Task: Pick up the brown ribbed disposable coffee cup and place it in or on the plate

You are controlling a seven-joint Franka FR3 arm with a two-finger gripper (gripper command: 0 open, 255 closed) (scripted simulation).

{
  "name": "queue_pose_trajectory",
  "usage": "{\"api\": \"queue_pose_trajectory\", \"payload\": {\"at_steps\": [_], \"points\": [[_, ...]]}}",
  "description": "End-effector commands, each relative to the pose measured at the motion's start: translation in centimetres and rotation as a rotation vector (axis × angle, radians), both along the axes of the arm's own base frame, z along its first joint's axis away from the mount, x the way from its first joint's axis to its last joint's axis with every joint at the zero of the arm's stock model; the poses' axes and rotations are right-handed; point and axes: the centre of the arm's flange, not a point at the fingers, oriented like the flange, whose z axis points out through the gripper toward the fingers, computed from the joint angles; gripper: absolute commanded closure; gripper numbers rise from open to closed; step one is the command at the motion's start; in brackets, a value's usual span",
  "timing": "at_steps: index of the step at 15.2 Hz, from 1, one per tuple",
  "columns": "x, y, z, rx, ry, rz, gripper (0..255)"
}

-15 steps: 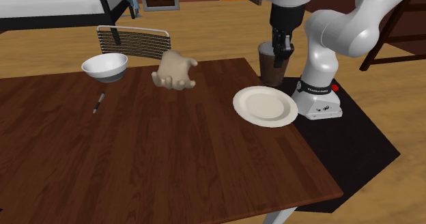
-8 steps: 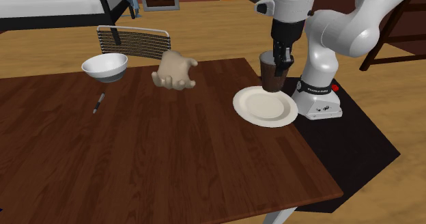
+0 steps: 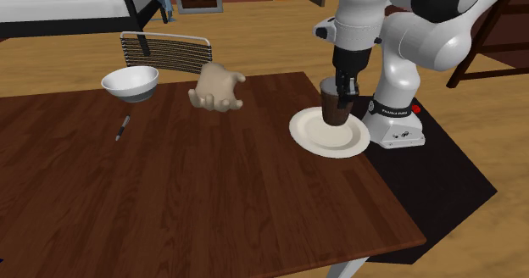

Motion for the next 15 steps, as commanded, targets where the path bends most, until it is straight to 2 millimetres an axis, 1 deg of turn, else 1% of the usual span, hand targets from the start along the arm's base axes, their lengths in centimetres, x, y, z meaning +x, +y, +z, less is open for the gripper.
{"api": "queue_pose_trajectory", "payload": {"at_steps": [1,5,13,14,15], "points": [[0.0,0.1,-1.0,0.0,-0.001,0.0,255],[0.0,0.1,-3.2,0.0,-0.001,0.0,255],[0.0,0.1,-3.2,0.0,-0.001,0.0,255],[0.0,0.1,-3.2,0.0,-0.001,0.0,0],[0.0,0.1,-3.2,0.0,-0.001,0.0,0]]}}
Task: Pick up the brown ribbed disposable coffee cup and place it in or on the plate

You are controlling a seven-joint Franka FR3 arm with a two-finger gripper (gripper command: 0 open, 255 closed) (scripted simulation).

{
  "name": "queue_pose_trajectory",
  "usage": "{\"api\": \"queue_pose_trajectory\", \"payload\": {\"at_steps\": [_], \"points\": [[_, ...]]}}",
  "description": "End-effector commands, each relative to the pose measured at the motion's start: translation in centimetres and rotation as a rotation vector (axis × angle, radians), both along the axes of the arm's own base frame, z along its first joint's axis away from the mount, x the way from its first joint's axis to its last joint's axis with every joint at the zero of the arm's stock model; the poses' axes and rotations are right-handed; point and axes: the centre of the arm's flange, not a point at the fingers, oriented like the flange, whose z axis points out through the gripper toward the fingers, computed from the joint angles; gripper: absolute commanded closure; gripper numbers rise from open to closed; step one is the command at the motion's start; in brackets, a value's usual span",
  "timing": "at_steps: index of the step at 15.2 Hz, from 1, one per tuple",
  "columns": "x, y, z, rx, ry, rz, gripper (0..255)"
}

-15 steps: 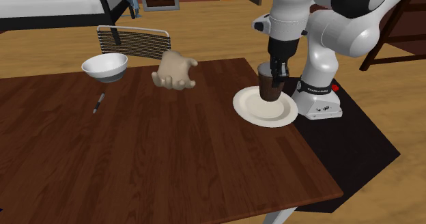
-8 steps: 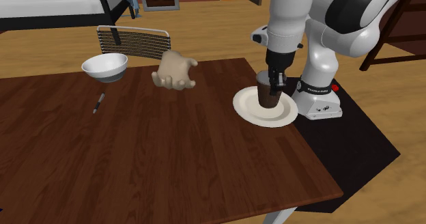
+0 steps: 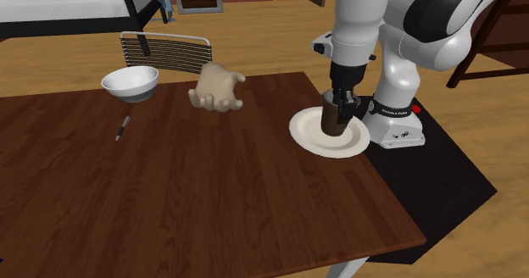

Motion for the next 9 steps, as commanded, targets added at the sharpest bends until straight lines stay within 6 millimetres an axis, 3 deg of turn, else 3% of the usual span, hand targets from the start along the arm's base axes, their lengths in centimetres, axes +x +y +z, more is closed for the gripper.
{"api": "queue_pose_trajectory", "payload": {"at_steps": [1,4,8,9], "points": [[0.0,0.0,0.0,0.0,0.0,0.0,0],[0.0,0.0,0.0,0.0,0.0,0.0,0],[0.5,0.7,4.9,0.0,0.0,0.0,0],[0.5,0.7,4.9,0.0,0.0,0.0,0]]}}
